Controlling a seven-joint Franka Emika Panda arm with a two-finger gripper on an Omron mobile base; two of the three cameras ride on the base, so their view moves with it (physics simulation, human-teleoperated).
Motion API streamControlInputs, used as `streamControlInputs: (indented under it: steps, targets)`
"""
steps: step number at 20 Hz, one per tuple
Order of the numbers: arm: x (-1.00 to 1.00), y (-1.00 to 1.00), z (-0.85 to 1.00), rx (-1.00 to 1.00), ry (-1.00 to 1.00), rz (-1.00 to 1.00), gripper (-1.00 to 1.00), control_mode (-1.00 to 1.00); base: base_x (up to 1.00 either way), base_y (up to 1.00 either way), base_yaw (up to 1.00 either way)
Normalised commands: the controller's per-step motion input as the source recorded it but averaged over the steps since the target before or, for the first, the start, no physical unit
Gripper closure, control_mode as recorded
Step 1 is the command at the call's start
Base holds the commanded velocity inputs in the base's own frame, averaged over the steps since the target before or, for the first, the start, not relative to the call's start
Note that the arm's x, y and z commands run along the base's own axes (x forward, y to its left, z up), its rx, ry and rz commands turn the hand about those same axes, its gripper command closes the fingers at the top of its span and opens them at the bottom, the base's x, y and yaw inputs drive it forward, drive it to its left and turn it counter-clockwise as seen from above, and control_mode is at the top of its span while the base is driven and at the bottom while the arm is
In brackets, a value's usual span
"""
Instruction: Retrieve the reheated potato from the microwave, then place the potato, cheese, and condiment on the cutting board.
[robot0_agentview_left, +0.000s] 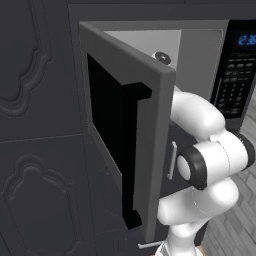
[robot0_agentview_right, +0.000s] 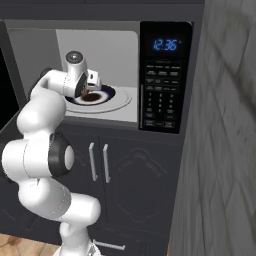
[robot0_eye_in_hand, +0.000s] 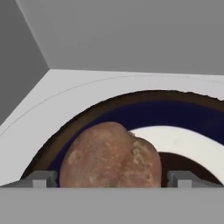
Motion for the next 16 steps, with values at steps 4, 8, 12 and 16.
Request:
streamControlInputs:
  steps: [4,8,12,16]
  targets:
    - [0.05,0.00,-0.15,-0.03,0.00,-0.04,-1.00,-1.00,0.00,0.00,0.00]
    - [0.03,0.01,-0.31,-0.02,0.06,-0.04,1.00,-1.00,0.00,0.00,0.00]
    - [0.01,0.08,-0.30,0.00,0.08,-0.04,1.00,-1.00,0.00,0.00,0.00]
    - [-0.03,0.00,-0.03,0.00,0.01,-0.01,1.00,-1.00,0.00,0.00,0.00]
